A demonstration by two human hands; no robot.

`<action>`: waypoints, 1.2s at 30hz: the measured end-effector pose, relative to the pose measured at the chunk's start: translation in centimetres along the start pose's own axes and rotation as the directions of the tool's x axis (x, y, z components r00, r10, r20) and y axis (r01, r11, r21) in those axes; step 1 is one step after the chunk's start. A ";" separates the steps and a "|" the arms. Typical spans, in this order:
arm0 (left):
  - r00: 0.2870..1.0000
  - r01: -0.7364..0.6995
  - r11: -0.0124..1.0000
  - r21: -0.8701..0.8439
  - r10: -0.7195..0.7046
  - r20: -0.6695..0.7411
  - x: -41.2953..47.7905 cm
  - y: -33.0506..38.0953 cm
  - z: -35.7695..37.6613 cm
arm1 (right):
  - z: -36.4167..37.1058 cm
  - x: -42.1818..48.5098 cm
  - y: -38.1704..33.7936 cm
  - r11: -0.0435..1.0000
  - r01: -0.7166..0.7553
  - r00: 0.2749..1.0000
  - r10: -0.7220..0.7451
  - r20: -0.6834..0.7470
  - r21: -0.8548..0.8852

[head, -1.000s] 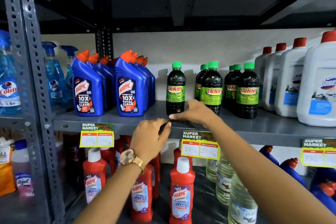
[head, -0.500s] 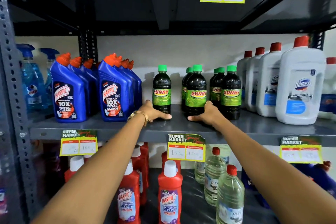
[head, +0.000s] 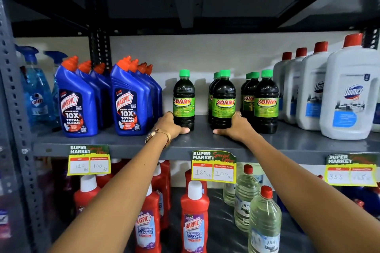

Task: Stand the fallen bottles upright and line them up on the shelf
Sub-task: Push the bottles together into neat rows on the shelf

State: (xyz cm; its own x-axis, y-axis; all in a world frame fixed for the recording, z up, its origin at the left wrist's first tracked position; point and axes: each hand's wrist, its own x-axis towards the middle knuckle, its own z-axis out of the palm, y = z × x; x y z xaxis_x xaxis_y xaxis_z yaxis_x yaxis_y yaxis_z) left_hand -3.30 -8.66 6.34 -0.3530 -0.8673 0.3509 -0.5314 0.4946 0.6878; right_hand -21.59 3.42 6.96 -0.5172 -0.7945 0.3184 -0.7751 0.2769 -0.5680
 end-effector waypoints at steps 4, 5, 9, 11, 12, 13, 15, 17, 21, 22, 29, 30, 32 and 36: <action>1.000 -0.006 0.988 0.155 0.008 -0.011 -0.4 0.4 0.1 | 0.0 -0.1 0.0 1.000 -0.003 1.000 0.003 0.008 0.002; 1.000 -0.005 0.986 0.164 0.008 -0.015 -0.5 0.4 0.1 | -0.1 -0.1 0.0 1.000 -0.007 1.000 0.007 0.012 0.005; 0.999 -0.006 0.988 0.152 0.011 -0.031 -0.5 0.4 0.1 | -0.1 0.0 0.2 1.000 -0.004 1.000 0.004 0.025 0.011; 1.000 -0.009 0.990 0.143 0.012 -0.026 -0.4 0.3 0.1 | -0.1 0.1 0.3 1.000 -0.009 0.999 0.008 0.034 0.023; 1.000 -0.008 0.990 0.138 0.012 -0.024 -0.4 0.2 0.1 | -0.1 0.2 0.4 0.999 -0.013 0.999 0.012 0.040 0.032; 1.000 -0.008 0.991 0.130 0.011 -0.024 -0.4 0.2 0.0 | -0.1 0.3 0.4 0.999 -0.017 0.999 0.016 0.044 0.042; 0.999 -0.008 0.993 0.117 0.012 -0.030 -0.3 0.1 0.0 | -0.1 0.4 0.5 0.998 -0.026 0.998 0.022 0.054 0.060; 0.999 -0.009 0.993 0.114 0.013 -0.032 -0.3 0.0 0.0 | -0.1 0.4 0.5 0.997 -0.029 0.998 0.025 0.061 0.074; 1.000 -0.005 0.995 0.100 0.007 -0.026 -0.2 -0.2 0.0 | 0.1 0.7 0.7 0.994 -0.025 0.998 0.018 0.065 0.103; 1.000 -0.007 0.996 0.090 0.009 -0.025 -0.2 -0.2 0.0 | 0.1 0.7 0.8 0.994 -0.025 0.997 0.017 0.069 0.106; 1.000 -0.005 0.999 0.041 0.006 -0.018 0.2 -0.5 0.0 | 0.1 0.9 0.8 0.992 -0.035 0.997 0.027 0.067 0.124; 1.000 -0.003 0.999 0.039 0.004 -0.019 0.2 -0.5 0.1 | 0.1 0.9 0.7 0.992 -0.037 0.997 0.028 0.071 0.124; 1.000 -0.004 0.998 0.059 0.006 -0.020 0.0 -0.4 0.1 | 0.1 0.9 0.7 0.992 -0.040 0.997 0.032 0.070 0.117; 1.000 0.013 0.990 0.140 -0.010 -0.019 -0.6 0.3 0.0 | -0.1 0.6 0.3 0.989 -0.050 0.994 0.036 0.104 0.141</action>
State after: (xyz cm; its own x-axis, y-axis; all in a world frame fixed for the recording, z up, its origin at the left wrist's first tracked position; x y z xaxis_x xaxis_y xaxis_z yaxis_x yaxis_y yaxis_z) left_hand -3.25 -8.01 6.38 -0.3327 -0.8731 0.3563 -0.6383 0.4866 0.5964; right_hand -22.14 3.12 7.09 -0.5042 -0.8358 0.2176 -0.6892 0.2375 -0.6846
